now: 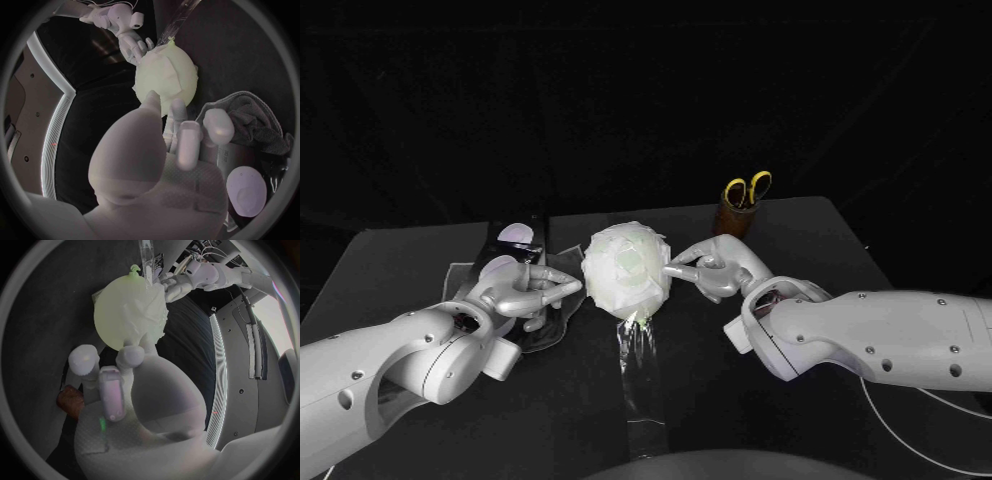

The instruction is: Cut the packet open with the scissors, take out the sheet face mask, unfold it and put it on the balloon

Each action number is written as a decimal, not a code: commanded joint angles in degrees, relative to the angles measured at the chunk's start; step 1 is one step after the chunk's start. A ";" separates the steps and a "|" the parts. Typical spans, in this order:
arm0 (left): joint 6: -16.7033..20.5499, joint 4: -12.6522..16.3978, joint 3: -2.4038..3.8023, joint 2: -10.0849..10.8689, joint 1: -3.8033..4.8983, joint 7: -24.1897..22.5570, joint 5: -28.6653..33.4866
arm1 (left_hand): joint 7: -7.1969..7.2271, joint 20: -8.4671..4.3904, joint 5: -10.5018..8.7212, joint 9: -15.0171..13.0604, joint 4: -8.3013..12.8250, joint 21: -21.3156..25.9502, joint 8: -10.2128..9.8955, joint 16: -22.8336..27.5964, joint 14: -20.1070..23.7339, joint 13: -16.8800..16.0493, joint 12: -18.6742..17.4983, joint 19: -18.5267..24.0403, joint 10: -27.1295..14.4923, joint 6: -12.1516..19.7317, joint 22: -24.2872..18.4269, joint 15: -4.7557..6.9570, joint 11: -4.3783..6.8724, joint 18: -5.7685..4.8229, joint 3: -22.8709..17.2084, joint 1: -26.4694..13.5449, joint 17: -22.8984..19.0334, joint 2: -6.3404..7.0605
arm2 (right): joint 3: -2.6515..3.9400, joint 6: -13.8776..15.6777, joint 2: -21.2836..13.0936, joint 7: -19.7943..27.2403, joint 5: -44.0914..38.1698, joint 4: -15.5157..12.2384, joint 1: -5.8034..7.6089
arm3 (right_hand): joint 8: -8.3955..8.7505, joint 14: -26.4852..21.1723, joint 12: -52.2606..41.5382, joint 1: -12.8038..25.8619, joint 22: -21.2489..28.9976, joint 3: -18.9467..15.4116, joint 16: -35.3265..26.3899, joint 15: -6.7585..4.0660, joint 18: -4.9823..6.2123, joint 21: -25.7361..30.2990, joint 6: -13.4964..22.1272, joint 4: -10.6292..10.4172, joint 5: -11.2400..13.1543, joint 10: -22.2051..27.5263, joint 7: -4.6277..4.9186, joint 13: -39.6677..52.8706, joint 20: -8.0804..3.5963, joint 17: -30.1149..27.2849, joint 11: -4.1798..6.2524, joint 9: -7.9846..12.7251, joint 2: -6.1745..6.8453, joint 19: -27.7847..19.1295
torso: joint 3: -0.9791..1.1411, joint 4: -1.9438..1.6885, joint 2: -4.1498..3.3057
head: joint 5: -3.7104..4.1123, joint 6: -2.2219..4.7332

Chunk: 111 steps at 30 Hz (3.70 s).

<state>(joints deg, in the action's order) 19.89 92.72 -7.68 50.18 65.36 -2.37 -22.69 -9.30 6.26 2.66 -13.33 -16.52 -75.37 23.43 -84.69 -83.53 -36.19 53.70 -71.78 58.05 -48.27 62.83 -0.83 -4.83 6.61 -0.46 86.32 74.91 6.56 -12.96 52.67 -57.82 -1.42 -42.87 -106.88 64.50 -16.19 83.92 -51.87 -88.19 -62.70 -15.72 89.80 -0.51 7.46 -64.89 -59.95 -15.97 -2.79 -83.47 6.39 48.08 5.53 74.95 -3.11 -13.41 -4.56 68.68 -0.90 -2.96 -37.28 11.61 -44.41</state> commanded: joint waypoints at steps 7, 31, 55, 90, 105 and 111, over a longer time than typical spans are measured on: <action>0.43 0.02 0.05 -0.57 0.01 1.45 -1.36 | 0.02 0.09 0.09 -0.01 -0.06 -0.62 0.78 -0.44 -1.66 -0.22 0.90 -0.36 -0.22 -0.26 0.50 -0.06 0.18 -0.73 1.36 0.40 4.79 -0.30 | 0.16 2.51 1.29 -2.96 -3.06 0.72 -0.03 | -3.21 6.08 -38.13 -4.36 -1.47 1.38 0.20 -2.20 -0.63 -1.54 -3.90 2.54 -0.06 -6.53 -2.37 41.92 -1.30 15.05 3.06 -2.01 -1.90 1.18 | 0.00 -0.01 0.00 | 0.30 -0.02; 1.04 -0.16 0.05 -1.27 0.01 2.93 -2.16 | 0.21 0.02 0.09 -0.09 -0.10 -1.35 1.44 -0.92 -2.11 -0.30 1.43 -0.84 -0.15 -0.71 1.52 0.06 0.33 -0.90 2.46 0.12 5.65 -0.65 | 0.35 2.84 1.98 -7.71 -8.59 1.72 -0.02 | -9.19 6.08 -38.13 -11.33 -5.08 3.99 0.20 -4.24 -1.46 -4.61 -4.44 5.96 -0.11 -6.53 -4.17 41.92 -3.58 15.05 4.96 -8.45 -3.28 3.67 | 0.00 0.06 0.05 | 0.75 -0.30; 1.52 -1.17 0.07 -3.33 0.01 5.34 -3.18 | 0.51 -0.14 0.08 -0.26 -0.10 -1.92 2.45 -1.18 -2.34 -0.34 2.04 -1.06 0.00 -1.37 2.20 0.28 0.59 -0.99 3.76 0.10 6.07 -1.30 | 0.38 2.32 0.18 -13.40 -15.52 1.76 -0.01 | -10.54 6.08 -38.13 -11.71 -6.70 4.99 0.20 -4.43 -1.82 -6.03 -4.18 6.29 -0.10 -6.53 -4.38 41.92 -3.81 15.05 5.17 -10.13 -3.12 4.92 | 0.01 0.04 0.01 | 0.49 -0.20; 9.41 0.91 0.78 -0.17 0.00 -23.64 -13.74 | 3.15 10.67 0.31 2.07 -0.62 61.59 1.85 62.34 65.78 25.26 -28.91 50.56 -28.35 18.29 -51.09 -14.72 -7.25 -3.33 8.14 4.95 -55.99 6.79 | 0.36 -1.31 -2.31 10.71 7.61 2.51 0.17 | 5.68 -38.73 40.04 0.10 34.78 -8.08 -64.37 10.12 1.26 48.15 16.68 -0.41 -0.32 29.61 8.90 -27.79 9.13 -50.49 -8.50 -10.00 -0.73 -30.98 | -0.04 0.00 0.00 | 2.23 0.56; 7.03 -3.58 1.30 -7.15 0.05 -15.59 -27.98 | 8.16 10.86 0.62 7.62 -0.79 71.16 -11.37 78.77 78.77 32.26 -41.89 63.53 -41.65 34.07 -58.62 -13.26 -2.44 -3.48 13.45 3.49 -69.05 11.20 | 0.35 -2.54 -0.14 10.90 9.73 3.35 0.15 | 13.40 -55.73 48.43 11.39 45.86 2.50 -79.19 14.53 -1.07 59.47 34.62 -1.35 -0.34 43.13 10.91 -38.91 11.15 -61.88 -11.97 -1.67 18.15 -43.52 | 0.02 0.07 -0.01 | 1.82 0.81; 5.19 -5.02 1.63 -9.51 0.10 -11.28 -31.35 | 5.58 10.71 0.46 7.50 -0.82 71.20 -11.24 79.70 79.59 32.83 -43.02 63.43 -42.97 33.83 -58.60 -12.24 -0.21 -3.31 13.58 2.03 -69.79 11.34 | 0.36 -2.99 0.35 10.90 9.92 3.43 0.15 | 13.50 -57.35 48.37 12.54 48.01 1.38 -80.27 14.81 -1.43 60.70 35.60 -1.39 -0.47 44.71 10.95 -39.90 11.16 -62.90 -12.11 -1.26 19.34 -46.65 | 0.03 0.07 0.01 | 1.89 0.82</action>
<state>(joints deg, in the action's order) 27.28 87.83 -6.13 40.97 65.39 -17.51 -49.59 -3.15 17.19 3.01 -5.73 -17.23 -4.37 12.17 -5.16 -4.10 -3.41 10.92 -8.39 15.06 -14.25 4.22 -13.12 -5.59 3.90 12.89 88.84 5.18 18.04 -12.63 51.04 -57.58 8.23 -33.35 -103.44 64.64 -3.00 26.90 -3.62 -75.71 -14.76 -13.90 9.72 14.32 7.03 -4.53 -24.89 -17.32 -3.00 -39.15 8.87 8.23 16.69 12.10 -15.32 -14.74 14.36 22.46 -0.87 -2.88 -37.28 13.43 -43.59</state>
